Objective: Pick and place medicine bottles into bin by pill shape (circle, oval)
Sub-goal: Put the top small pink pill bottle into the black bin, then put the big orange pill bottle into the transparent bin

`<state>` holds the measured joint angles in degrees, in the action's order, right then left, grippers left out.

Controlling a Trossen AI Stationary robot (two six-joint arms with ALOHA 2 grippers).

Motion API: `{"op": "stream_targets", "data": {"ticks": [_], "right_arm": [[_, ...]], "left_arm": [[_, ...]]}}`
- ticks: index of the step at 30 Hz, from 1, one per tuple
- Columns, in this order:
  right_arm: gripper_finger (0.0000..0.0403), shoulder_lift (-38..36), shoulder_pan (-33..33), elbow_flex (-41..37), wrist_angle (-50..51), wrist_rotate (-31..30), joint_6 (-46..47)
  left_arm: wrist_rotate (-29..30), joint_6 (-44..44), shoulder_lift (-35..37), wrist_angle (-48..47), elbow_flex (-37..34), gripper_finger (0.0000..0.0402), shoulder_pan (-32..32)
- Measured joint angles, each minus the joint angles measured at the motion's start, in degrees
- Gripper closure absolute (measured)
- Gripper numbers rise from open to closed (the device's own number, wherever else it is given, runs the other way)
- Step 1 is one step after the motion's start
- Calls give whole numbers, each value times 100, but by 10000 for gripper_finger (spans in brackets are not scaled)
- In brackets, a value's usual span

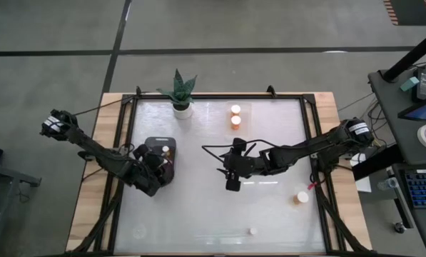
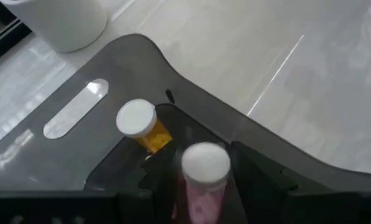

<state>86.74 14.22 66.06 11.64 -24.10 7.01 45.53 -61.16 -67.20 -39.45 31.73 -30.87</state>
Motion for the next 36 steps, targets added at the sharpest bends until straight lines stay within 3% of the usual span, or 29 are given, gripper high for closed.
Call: {"op": "stream_targets", "data": {"ticks": [10,17,23,27,36], "right_arm": [[181,2,0,0,2,-1,6],[181,2,0,0,7,-1,4],[181,4,15,0,146,2,39],[181,2,15,0,437,3,262],[181,-95,42,0,1261,137,897]], "left_arm": [[132,0,-348,150,0,264,0],[142,76,-70,152,59,263,0],[152,653,250,242,279,263,-4],[252,1771,440,1146,332,263,-4],[279,5871,545,4698,330,263,-3]]}}
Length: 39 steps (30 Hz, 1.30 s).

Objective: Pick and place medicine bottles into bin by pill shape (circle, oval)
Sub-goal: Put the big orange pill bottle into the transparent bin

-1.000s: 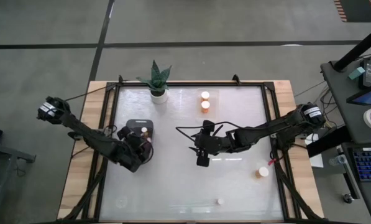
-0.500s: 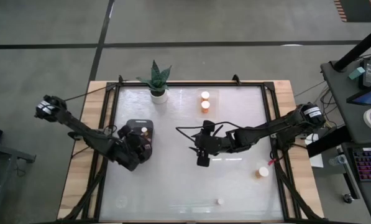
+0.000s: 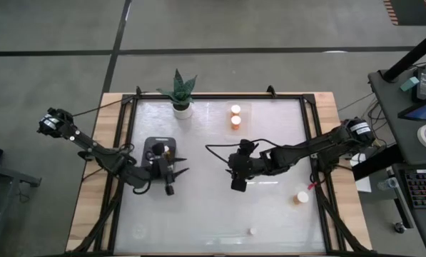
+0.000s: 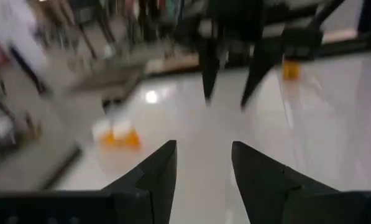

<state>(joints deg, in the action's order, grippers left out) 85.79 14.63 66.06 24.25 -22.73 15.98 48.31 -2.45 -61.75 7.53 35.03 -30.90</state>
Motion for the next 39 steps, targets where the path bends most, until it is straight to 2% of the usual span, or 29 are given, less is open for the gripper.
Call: {"op": "stream_targets", "data": {"ticks": [4,9,13,17,30,35,39], "right_arm": [[182,-103,11,0,284,530,487],[182,-184,11,0,628,1674,1369],[182,-225,86,0,899,2600,2224],[182,-254,286,56,1206,3184,3103],[181,-394,1256,666,4723,3323,5286],[181,-750,1756,425,4904,3312,6157],[181,-1179,2167,156,4905,3015,6924]], "left_arm": [[-15,1503,-1,1163,0,262,14],[0,2881,-1,2122,-8,262,90],[5,3297,-1,2359,-20,262,201],[8,3286,-3,2376,-76,262,278],[11,3153,-47,2352,-186,262,279],[10,3134,-47,2352,-188,262,279],[11,3129,-47,2354,-188,262,276]]}}
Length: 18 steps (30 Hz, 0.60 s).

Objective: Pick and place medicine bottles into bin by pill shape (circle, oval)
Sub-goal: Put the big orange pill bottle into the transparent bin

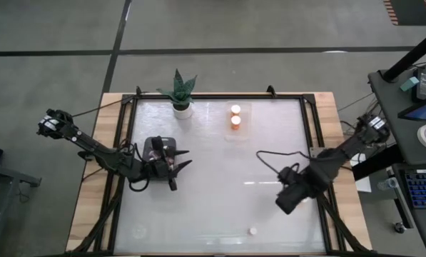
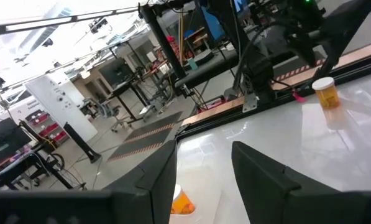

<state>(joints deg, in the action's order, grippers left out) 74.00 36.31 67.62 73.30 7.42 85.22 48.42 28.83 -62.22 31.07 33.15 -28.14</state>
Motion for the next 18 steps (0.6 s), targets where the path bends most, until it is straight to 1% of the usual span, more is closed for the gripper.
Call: {"op": "stream_targets", "data": {"ticks": [5,8,14,18], "right_arm": [[178,-634,504,-533,-1,-391,884],[174,-932,776,-835,-3,-573,1168],[172,-1210,1302,-1313,-42,-747,1802],[170,-1316,1624,-1479,-86,-753,2503]], "left_arm": [[0,-6,0,2,0,262,0],[0,-7,0,2,0,262,-2],[0,-17,0,10,0,262,-3],[2,-16,0,85,-1,262,-2]]}}
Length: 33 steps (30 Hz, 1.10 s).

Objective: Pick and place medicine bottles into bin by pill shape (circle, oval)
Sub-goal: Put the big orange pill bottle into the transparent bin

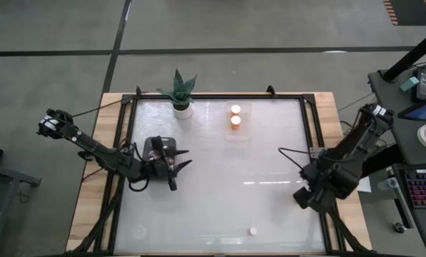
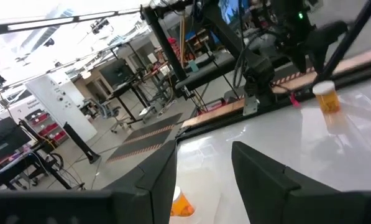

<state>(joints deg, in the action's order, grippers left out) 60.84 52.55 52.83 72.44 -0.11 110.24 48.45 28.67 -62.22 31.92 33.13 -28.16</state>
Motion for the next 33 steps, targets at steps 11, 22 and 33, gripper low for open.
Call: {"op": "stream_targets", "data": {"ticks": [11,22,33], "right_arm": [[89,33,158,-8,49,-130,-40],[49,35,158,-39,-21,56,322],[48,42,158,-282,-156,56,519]], "left_arm": [[7,69,11,516,23,262,4],[15,67,-37,486,-1,262,2],[20,76,-37,479,-5,262,0]]}}
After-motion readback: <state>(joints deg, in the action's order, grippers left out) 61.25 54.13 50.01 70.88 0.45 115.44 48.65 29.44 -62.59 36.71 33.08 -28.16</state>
